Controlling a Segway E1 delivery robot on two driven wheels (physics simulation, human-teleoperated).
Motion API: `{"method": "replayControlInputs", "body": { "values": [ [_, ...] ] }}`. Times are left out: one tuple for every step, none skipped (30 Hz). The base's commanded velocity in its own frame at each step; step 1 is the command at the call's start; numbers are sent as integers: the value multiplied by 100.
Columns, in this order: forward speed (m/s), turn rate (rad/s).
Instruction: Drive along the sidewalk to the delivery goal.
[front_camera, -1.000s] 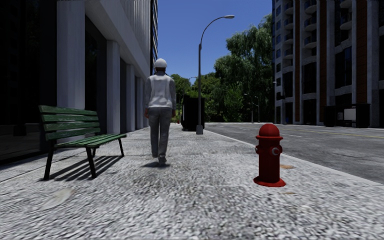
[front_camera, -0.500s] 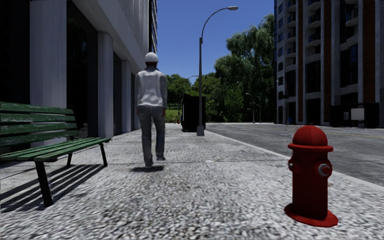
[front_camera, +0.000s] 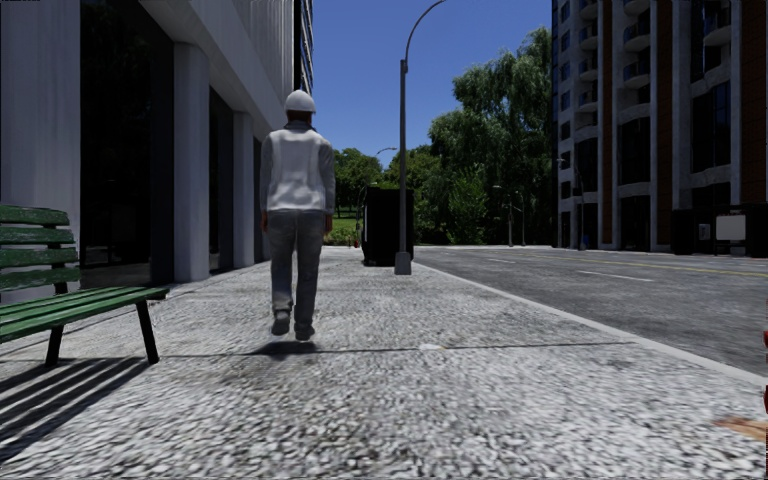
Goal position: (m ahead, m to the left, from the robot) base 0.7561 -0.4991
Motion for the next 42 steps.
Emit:
{"method": "replayControlInputs", "body": {
  "values": [
    [168,0],
    [168,0],
    [168,0],
    [168,0],
    [168,0],
    [168,0],
    [168,0],
    [168,0],
    [168,0],
    [168,0],
    [168,0],
    [168,0],
    [168,0],
    [168,0],
    [168,0],
    [168,0],
    [168,0],
    [168,0],
    [168,0],
    [168,0],
    [168,0],
    [167,0],
    [162,0],
    [154,0],
    [145,0],
    [145,0],
    [124,0],
    [94,0],
    [69,0],
    [0,0],
    [0,0],
    [0,0],
    [0,0],
    [0,0],
    [0,0],
    [0,0],
    [0,0],
    [0,0],
    [0,0],
    [0,0],
    [0,0],
    [0,0]
  ]
}}
